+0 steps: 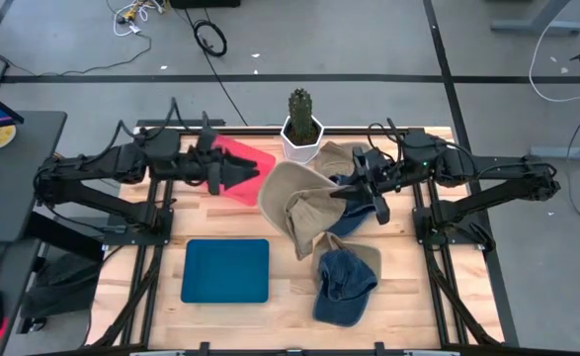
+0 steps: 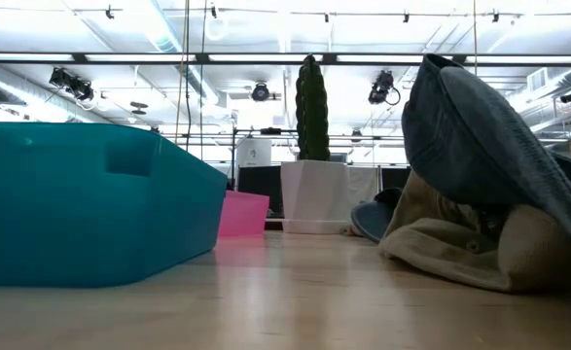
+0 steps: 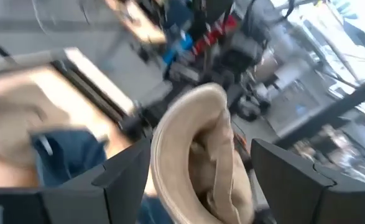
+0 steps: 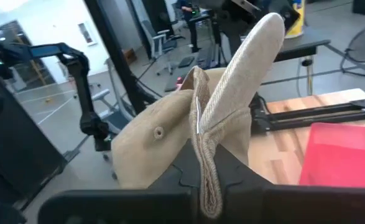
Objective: Pick & Place hat
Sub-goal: Put the middle brown cap into the blue bin
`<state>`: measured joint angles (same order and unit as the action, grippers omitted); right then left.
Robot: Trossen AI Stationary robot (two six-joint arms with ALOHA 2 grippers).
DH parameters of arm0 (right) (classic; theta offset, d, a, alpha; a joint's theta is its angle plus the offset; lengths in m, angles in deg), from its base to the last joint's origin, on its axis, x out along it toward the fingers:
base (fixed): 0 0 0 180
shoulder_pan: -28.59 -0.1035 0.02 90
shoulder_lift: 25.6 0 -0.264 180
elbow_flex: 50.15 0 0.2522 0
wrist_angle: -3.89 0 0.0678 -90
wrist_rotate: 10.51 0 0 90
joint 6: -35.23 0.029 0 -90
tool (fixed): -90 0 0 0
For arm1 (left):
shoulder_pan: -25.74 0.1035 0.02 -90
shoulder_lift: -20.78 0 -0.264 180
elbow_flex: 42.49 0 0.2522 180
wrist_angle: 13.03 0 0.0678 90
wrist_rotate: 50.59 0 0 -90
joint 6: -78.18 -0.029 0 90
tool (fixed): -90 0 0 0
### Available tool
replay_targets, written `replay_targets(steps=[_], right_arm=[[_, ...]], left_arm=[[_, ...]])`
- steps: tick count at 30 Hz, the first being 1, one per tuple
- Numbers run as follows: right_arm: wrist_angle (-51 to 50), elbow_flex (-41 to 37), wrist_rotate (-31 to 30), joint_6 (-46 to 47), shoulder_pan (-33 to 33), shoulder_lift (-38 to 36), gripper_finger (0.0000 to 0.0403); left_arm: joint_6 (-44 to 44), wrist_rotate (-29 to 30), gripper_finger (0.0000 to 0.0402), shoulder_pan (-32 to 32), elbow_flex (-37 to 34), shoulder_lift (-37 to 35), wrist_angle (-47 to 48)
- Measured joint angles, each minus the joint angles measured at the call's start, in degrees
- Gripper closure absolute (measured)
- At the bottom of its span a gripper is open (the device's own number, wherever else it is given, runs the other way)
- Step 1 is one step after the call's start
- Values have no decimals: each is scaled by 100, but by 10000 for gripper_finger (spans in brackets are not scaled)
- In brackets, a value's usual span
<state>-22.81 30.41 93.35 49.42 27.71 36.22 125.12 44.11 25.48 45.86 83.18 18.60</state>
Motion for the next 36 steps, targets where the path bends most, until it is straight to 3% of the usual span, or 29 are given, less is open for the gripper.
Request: replay_targets(steps=[10,17,24,30,36], right_arm=[[10,0,66,-142,-2,0,401],[-116,0,64,-149,-2,0,400],[-176,0,60,-164,-2,2,400],[-241,0,58,-168,-2,2,400],[-492,0,-41,-179,-2,2,400]], left_arm=[[573,-913,118,239,4,607,-125],[577,-1561,118,271,2,977,-695],[440,-1708,122,271,2,1040,-827],[273,-1708,166,271,2,1040,-820],[-161,-1698,246,271,2,1038,-814]])
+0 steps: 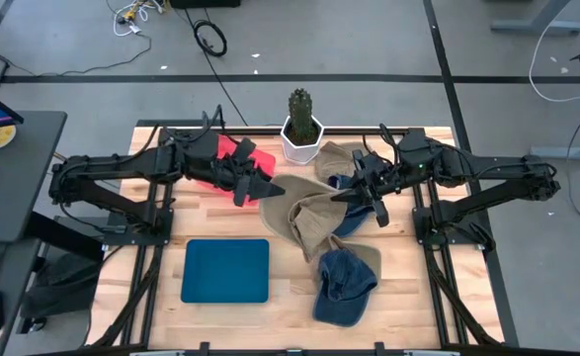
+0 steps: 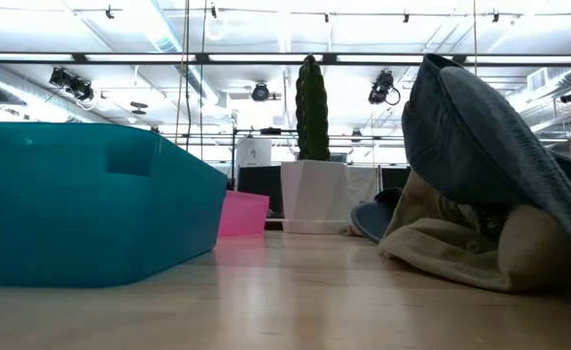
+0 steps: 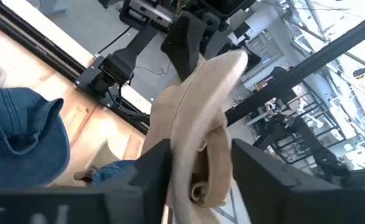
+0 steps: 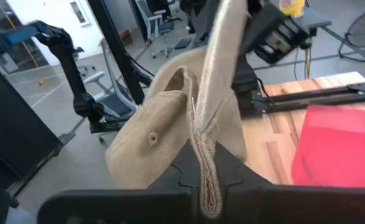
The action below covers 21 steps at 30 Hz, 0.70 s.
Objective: Pick & Place hat
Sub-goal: Put the middle brown cap into the blue bin
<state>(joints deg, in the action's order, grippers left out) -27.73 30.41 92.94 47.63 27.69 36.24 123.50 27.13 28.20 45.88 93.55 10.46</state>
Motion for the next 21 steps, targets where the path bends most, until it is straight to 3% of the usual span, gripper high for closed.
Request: replay_targets(steps=[10,16,21], right_arm=[[-92,-2,-87,4,0,-1,400],[-77,-2,-252,265,-2,-2,392],[-60,-2,-242,663,0,-2,340]], left_arm=[[-471,36,386,0,-4,0,42],[-525,65,382,2,-4,-2,32],[-511,64,390,0,-4,-53,40]])
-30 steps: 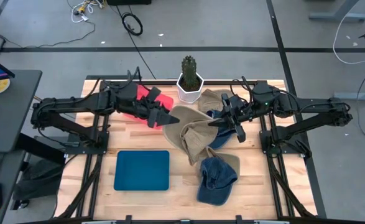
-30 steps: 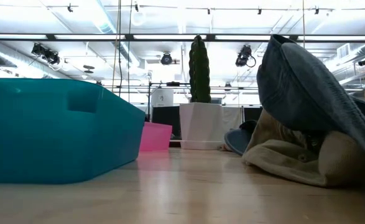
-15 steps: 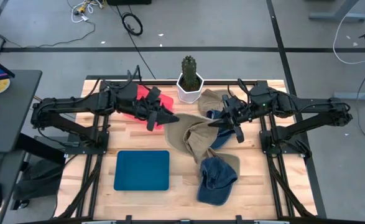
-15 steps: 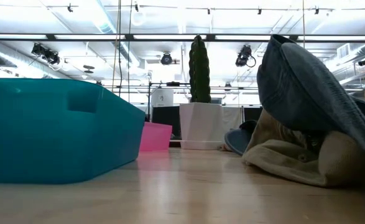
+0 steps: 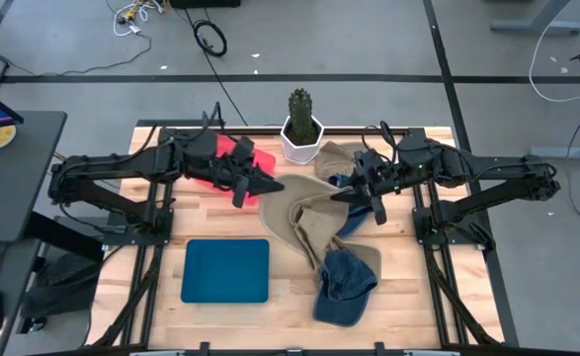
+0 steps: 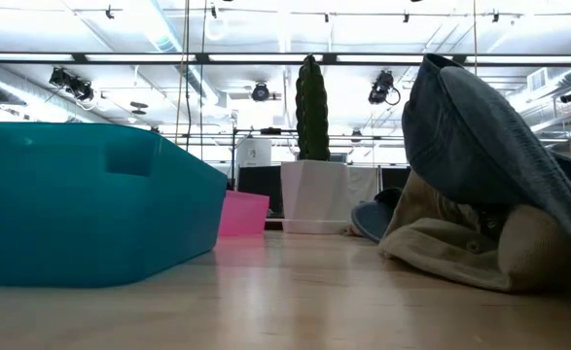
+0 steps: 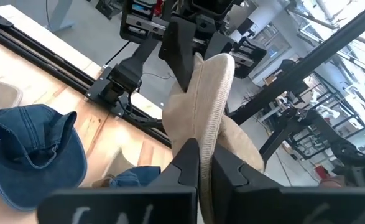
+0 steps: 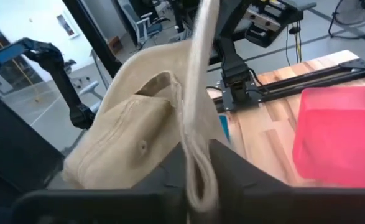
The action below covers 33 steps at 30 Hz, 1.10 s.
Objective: Pick & Place hat
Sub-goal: Put the middle brown cap into the blue bin
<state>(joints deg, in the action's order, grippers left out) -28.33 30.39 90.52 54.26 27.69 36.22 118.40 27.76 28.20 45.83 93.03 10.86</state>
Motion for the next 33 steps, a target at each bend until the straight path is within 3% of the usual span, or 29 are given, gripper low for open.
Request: replay_targets(steps=[7,13,28,33], right_arm=[[-6,-2,19,438,2,-2,248],[-2,-9,41,449,2,-77,205],[-17,-9,40,449,2,-155,209],[-9,-7,40,447,2,-81,214]], left_arm=[[113,-21,389,0,0,-282,197],[264,293,390,-4,4,-659,411],[842,1935,390,0,8,-1411,2714],[520,2220,390,77,524,-1274,3363]])
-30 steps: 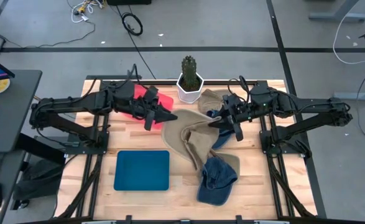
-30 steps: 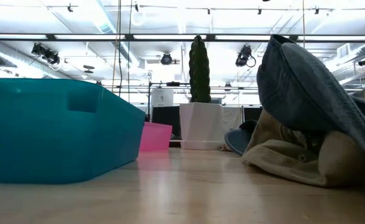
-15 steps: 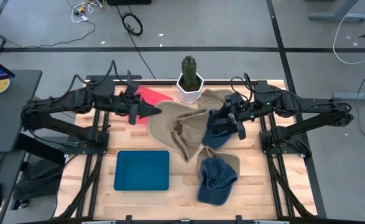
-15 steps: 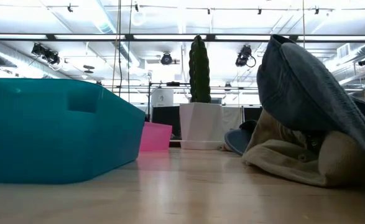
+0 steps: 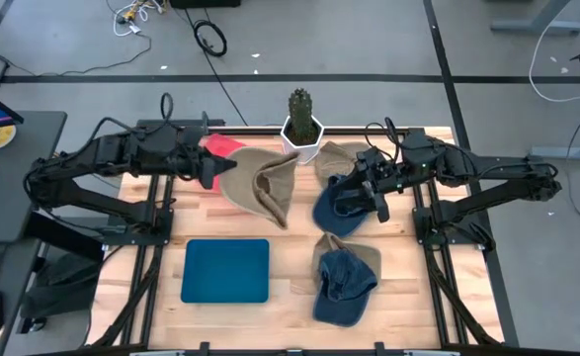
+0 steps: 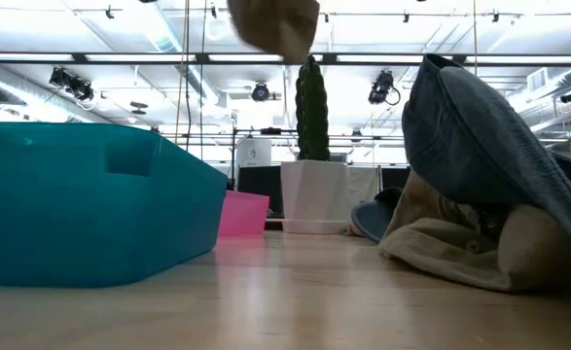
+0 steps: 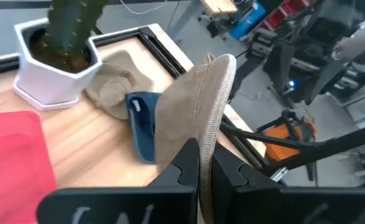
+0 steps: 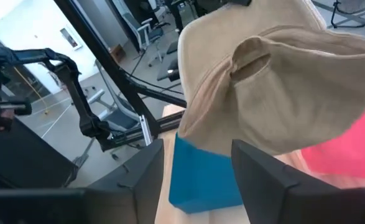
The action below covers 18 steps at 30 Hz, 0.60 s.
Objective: Pick & Place hat
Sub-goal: Put the middle brown cap into the blue bin
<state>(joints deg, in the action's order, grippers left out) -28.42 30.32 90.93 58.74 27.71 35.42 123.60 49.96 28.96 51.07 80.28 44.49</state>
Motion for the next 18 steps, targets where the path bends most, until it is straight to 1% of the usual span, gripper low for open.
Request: replay_targets(steps=[4,7,12,15,16,18], right_arm=[[-53,3,-2,0,0,76,216],[-131,0,-4,0,0,93,216],[-127,5,-4,0,0,119,216],[-131,5,-4,-2,0,117,216],[-133,5,-4,-10,0,117,216],[-126,5,-55,-20,0,117,216]], left_arm=[[-255,16,390,154,867,369,1047],[-524,21,390,270,1706,737,1889],[-994,17,390,501,3045,1577,3476],[-1216,27,390,635,3677,2105,4411],[-1320,33,390,675,3832,2283,4630],[-1563,2,390,718,3953,2537,4560]])
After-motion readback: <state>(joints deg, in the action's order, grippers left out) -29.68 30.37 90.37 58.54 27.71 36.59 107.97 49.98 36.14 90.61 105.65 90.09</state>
